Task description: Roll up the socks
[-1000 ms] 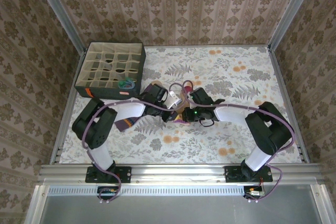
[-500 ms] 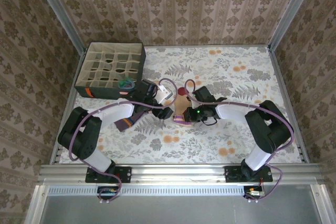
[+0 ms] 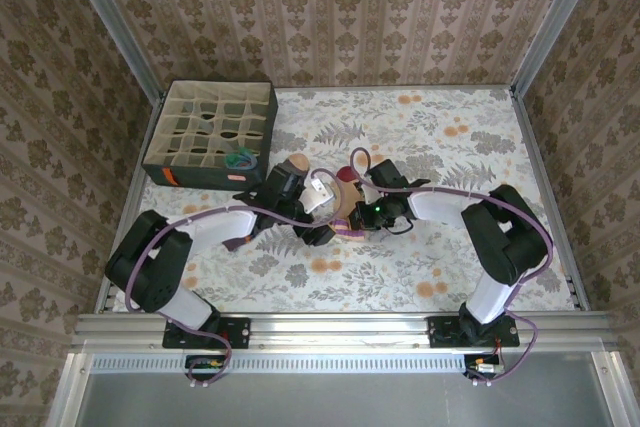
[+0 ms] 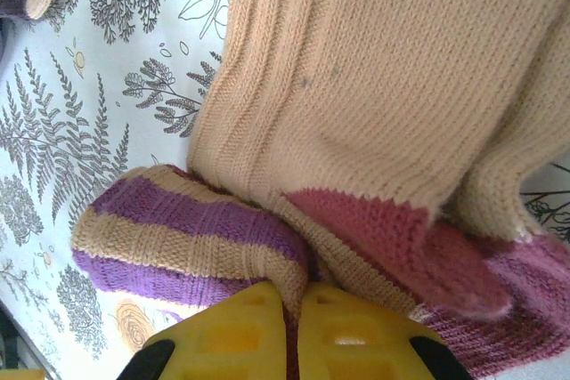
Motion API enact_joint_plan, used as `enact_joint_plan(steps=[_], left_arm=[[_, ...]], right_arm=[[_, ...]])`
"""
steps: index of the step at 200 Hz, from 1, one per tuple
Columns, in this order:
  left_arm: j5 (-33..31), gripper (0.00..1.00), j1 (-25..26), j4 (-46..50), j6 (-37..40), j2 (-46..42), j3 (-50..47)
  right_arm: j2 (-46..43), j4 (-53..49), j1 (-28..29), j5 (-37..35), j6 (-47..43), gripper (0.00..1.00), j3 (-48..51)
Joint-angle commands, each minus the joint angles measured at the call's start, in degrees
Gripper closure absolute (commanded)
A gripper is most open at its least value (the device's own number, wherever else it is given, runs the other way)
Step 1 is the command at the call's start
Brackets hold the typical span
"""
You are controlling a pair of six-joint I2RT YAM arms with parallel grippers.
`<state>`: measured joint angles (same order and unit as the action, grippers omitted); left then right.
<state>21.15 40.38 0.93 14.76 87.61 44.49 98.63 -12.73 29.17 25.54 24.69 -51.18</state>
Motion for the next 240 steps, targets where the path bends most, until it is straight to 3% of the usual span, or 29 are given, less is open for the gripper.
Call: enact_joint_plan(steps=[1, 32, 51, 97, 122, 145, 162, 179, 203, 217, 240], left_arm=[[-4.8, 0.00, 0.8, -2.0, -0.6, 0.0, 0.5], [-13.6, 0.00, 1.0, -2.8, -7.9, 2.2, 1.1], [-11.4, 0.00, 1.5, -0.2, -5.8, 2.5, 2.8], [-16.4, 0.00, 3.5, -2.7, -6.6, 0.3, 1.6], [-12.6, 0.00, 3.6, 1.5, -2.2, -0.6, 2.5], [-12.6, 0.00, 3.6, -1.8, -0.6, -2.3, -0.3], [-7.9, 0.01, 3.7, -4.8, 3.0, -4.0, -2.9], [-2.7, 0.06, 3.8, -8.9, 5.1, -5.9, -5.8], [4.4, 0.24, 5.2, -10.4, 12.7, -7.5, -7.9], [5.3, 0.34, 6.9, -10.0, 18.6, -7.3, -8.2], [0.7, 0.47, 9.8, -9.8, 24.7, -5.7, -7.4]], right_arm=[[4.1, -9.1, -0.7, -4.7, -2.3, 1.00, 1.4], [4.4, -11.1, -1.0, -5.8, -3.7, 1.00, -0.8], [4.7, -11.4, -0.9, -6.1, -3.9, 1.00, -1.3], [5.8, -11.2, -1.2, -5.5, -4.1, 1.00, -1.7], [5.9, -11.3, -1.6, -5.1, -4.3, 1.00, -1.7], [6.1, -11.8, -1.9, -5.1, -4.7, 1.00, -2.0], [6.3, -12.1, -2.2, -4.8, -5.0, 1.00, -2.2], [6.6, -12.4, -2.6, -3.9, -5.3, 1.00, -2.6], [7.4, -12.8, -3.4, -1.8, -5.9, 1.00, -3.1], [8.1, -13.9, -3.6, -1.0, -6.5, 1.00, -3.8], [9.2, -15.7, -3.8, -0.3, -7.6, 1.00, -4.9]])
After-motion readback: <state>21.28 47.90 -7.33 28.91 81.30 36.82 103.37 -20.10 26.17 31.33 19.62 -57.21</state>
